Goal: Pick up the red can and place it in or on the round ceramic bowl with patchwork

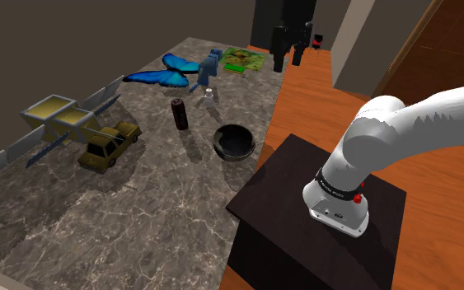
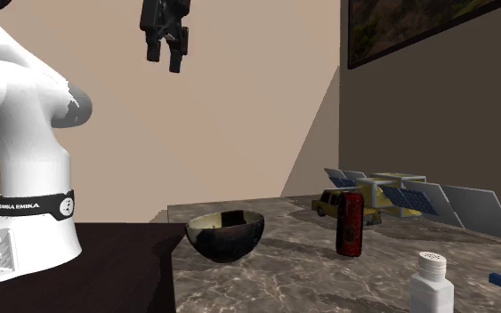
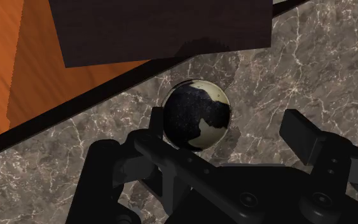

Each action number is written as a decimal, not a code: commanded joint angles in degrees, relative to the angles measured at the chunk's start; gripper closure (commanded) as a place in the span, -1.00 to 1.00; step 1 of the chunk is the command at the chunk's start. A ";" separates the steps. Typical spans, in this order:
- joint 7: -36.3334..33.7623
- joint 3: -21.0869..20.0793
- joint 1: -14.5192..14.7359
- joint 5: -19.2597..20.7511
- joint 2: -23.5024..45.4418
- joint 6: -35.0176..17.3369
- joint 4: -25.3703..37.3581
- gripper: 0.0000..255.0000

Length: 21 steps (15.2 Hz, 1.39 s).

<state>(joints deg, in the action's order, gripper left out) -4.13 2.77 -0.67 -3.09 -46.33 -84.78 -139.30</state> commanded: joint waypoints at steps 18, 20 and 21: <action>-5.92 -4.87 1.34 -1.36 33.61 -28.57 8.08 -1.00; -6.72 -5.24 1.41 -1.07 37.97 -30.81 10.54 -1.00; -7.13 -5.39 1.47 -0.89 40.15 -31.82 11.88 -1.00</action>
<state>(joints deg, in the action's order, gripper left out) -10.76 -2.41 0.73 -4.13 -8.64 -115.55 -129.10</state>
